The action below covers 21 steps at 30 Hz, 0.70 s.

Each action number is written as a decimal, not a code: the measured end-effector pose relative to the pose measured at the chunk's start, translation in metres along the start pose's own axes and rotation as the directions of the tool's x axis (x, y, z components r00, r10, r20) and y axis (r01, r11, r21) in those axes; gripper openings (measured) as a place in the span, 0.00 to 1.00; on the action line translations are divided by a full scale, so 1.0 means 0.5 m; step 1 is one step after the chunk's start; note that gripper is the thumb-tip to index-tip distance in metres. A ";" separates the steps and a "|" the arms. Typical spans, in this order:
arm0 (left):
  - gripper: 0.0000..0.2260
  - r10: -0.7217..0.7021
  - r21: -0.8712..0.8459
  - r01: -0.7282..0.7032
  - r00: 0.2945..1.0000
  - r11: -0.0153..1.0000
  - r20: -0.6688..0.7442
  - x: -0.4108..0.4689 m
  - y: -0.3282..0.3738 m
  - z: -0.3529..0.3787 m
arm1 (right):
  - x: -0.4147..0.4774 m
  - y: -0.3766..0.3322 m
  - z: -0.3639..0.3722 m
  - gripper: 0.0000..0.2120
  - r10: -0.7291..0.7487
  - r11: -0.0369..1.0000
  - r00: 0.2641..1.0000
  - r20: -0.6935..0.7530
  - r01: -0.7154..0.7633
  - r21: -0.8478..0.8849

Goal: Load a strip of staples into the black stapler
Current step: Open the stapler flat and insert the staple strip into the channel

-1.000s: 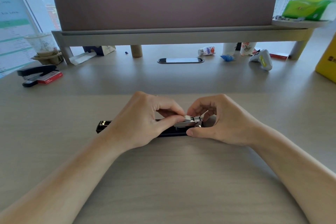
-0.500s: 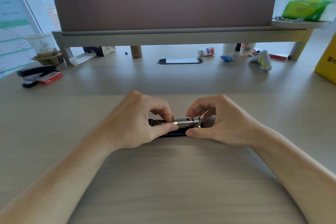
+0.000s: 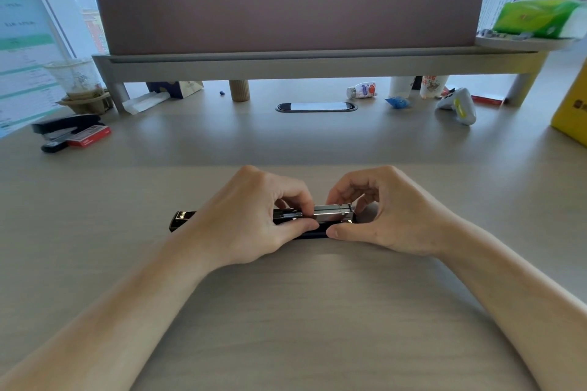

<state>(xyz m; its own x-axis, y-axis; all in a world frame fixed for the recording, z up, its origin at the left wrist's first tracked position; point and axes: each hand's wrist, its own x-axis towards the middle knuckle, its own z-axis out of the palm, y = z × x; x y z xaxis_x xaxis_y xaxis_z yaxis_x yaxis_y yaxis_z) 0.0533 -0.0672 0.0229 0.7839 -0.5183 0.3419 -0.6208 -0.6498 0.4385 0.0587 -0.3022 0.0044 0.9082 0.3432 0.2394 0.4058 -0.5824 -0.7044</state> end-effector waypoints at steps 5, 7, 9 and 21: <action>0.04 -0.005 -0.006 0.005 1.000 1.000 0.004 -0.001 0.005 0.000 | 0.001 0.004 -0.001 0.12 0.001 1.000 1.000 0.001 -0.001 -0.003; 0.04 -0.004 0.012 0.004 1.000 1.000 -0.003 0.001 0.001 0.001 | 0.000 0.005 0.000 0.12 -0.001 1.000 1.000 -0.003 0.001 -0.005; 0.06 -0.004 0.024 0.004 1.000 1.000 -0.006 0.001 -0.003 -0.002 | 0.001 0.005 0.000 0.12 0.004 1.000 1.000 0.000 -0.004 -0.015; 0.12 -0.242 0.073 0.232 0.946 0.970 0.214 -0.059 -0.081 -0.113 | -0.027 -0.004 -0.003 0.05 0.040 0.999 0.998 -0.044 -0.039 0.032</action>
<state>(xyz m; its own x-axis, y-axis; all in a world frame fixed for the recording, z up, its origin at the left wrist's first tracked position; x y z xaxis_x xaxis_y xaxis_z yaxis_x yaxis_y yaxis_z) 0.0558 0.0061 0.0420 0.8913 -0.4518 0.0394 -0.4206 -0.7911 0.4440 0.0455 -0.3067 0.0037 0.9275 0.2869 0.2399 0.3666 -0.5716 -0.7341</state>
